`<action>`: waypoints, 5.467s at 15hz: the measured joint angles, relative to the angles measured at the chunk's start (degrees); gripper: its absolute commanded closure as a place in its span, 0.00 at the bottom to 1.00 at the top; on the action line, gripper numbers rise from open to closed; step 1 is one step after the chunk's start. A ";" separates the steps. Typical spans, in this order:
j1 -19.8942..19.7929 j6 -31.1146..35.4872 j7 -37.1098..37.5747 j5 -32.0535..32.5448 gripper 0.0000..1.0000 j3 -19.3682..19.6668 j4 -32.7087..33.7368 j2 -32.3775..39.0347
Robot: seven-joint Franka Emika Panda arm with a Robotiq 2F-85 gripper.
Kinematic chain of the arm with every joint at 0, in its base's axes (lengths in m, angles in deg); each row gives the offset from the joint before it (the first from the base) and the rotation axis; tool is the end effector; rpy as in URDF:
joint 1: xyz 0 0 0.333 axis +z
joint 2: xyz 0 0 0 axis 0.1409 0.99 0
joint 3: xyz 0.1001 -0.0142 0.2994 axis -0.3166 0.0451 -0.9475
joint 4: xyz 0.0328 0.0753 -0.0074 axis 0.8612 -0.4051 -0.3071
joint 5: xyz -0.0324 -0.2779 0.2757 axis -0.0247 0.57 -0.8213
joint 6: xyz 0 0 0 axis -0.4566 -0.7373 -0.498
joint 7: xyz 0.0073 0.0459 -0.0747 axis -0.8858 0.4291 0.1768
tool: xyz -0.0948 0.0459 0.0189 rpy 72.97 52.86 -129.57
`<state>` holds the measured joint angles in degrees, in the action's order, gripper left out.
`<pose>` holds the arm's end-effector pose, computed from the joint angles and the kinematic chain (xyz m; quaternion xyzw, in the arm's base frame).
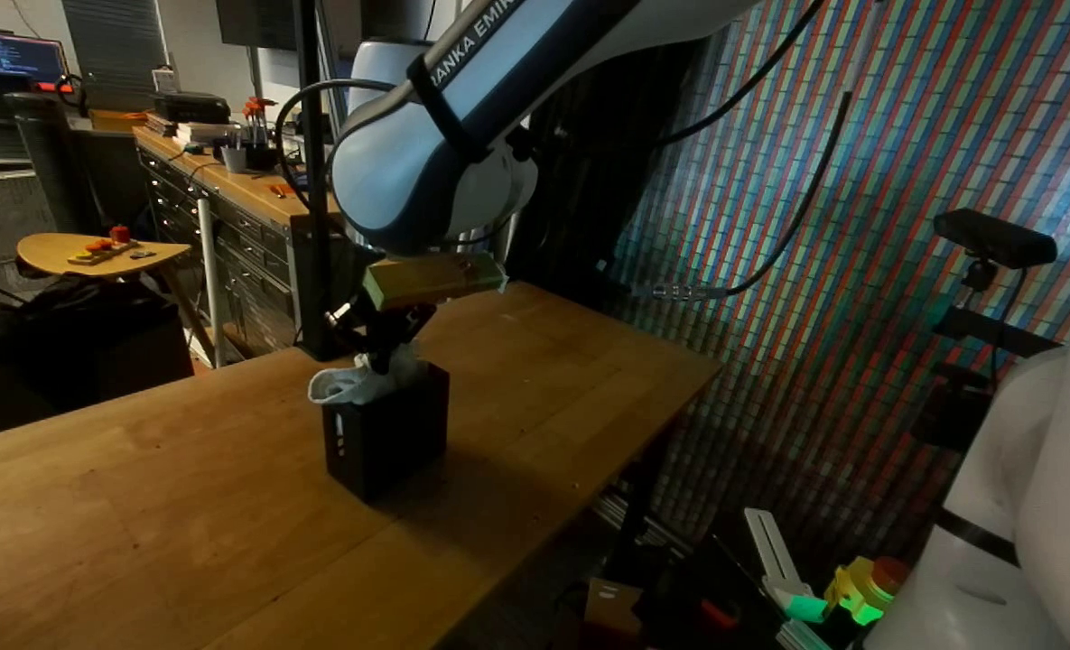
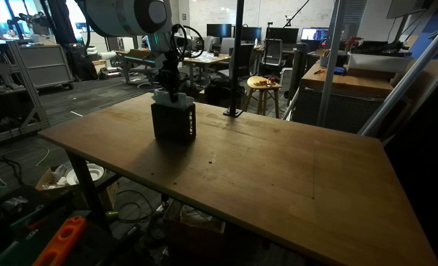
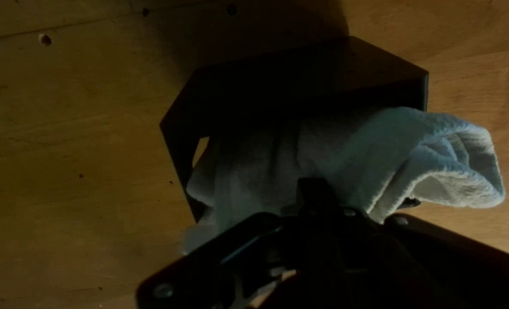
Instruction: Place the white towel in the basket
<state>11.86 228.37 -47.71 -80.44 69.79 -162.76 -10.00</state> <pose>0.5560 0.0763 0.3254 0.9946 -0.0535 0.0889 0.0093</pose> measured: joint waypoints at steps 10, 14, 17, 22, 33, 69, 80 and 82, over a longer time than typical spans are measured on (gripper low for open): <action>0.00 0.01 -4.06 -0.97 1.00 0.31 1.48 4.65; 0.00 -0.01 -6.66 -3.91 1.00 0.12 1.46 6.81; 0.00 -0.60 -9.46 -7.21 1.00 -0.46 1.49 8.82; -0.06 -4.49 -13.85 -11.90 1.00 -1.71 3.09 10.71; 0.07 -10.93 -15.40 -13.52 1.00 -1.99 6.24 11.78; 0.92 -3.02 -30.72 -7.18 1.00 -3.28 -1.69 2.25; 0.92 -3.15 -31.32 -7.15 1.00 -3.28 -0.64 2.19; 0.92 -3.31 -31.32 -7.13 1.00 -3.28 -0.37 2.19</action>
<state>12.78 225.06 -79.03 -87.57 66.51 -163.13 -7.81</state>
